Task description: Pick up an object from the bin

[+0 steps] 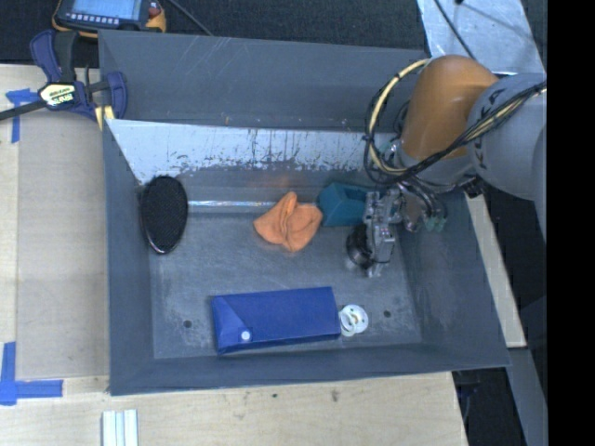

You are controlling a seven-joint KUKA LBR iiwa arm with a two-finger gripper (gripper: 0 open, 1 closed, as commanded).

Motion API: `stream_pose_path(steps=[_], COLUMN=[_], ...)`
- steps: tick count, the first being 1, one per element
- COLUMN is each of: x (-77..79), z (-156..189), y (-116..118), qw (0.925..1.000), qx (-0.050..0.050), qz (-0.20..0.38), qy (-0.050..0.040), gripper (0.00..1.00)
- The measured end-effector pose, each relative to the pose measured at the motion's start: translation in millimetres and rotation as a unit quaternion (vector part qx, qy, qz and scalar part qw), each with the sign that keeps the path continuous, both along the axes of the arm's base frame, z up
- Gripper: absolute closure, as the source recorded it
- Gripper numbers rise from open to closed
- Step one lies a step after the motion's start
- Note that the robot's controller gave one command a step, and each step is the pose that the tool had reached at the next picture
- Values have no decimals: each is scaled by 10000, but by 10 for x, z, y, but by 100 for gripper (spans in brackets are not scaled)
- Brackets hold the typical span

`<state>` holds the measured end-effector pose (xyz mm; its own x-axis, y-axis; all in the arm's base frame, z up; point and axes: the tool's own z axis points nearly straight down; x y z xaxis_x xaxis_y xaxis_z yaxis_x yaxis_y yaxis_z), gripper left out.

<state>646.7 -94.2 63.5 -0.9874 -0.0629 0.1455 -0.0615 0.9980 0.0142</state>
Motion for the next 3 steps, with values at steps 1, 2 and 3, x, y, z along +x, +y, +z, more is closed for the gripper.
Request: stream_pose_path(steps=[1,2,3], x=[-31,-337,-266], z=[4,578,1378], y=[0,140,168], qw=[10000,9992,9975], qx=[-1,-7,-22], qz=[4,81,84], qy=[-74,-383,-700], gripper=[100,100,100])
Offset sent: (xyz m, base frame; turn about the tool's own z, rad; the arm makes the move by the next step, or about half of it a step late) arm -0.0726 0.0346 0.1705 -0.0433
